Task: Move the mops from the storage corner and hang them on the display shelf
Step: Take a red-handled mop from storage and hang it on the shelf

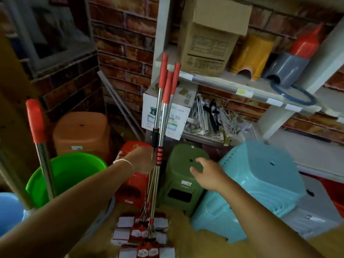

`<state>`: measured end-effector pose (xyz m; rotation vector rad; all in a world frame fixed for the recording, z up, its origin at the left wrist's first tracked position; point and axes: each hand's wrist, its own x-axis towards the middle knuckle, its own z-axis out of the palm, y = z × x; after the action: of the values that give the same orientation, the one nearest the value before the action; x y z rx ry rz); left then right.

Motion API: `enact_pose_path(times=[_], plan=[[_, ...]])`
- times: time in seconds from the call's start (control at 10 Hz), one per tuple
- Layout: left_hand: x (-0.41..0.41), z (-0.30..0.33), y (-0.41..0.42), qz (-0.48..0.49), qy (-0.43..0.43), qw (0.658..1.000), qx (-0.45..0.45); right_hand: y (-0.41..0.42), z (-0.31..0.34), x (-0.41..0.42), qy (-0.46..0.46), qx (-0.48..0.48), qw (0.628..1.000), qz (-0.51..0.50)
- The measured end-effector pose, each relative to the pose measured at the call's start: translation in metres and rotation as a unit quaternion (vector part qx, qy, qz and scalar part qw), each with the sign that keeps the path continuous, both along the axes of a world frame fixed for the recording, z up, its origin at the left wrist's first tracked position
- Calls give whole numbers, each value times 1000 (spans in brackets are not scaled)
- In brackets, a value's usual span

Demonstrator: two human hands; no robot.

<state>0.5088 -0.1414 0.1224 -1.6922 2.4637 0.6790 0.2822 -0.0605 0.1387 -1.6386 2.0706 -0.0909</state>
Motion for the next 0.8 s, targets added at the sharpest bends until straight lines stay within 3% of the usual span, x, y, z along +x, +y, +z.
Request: enact_pose_path(times=[0.2,0.3,0.4,0.5,0.8], plan=[[-1,-44,-32,-10,-1,999,-32,-91,-20,2,-21,-12,998,50],[-1,-59,-52,-14,68,996,-60,-140,-34,0,-63,-26,997,48],[-20,-55,-57,57,93,994,22,-192,-55,0,-86,-43,994,59],[-47,-54,-68,196,85,977,-10,-238,-71,1,-93,-42,991,84],[-103,-72,-91,295,55,954,16,-314,-92,12,-152,-46,984,79]])
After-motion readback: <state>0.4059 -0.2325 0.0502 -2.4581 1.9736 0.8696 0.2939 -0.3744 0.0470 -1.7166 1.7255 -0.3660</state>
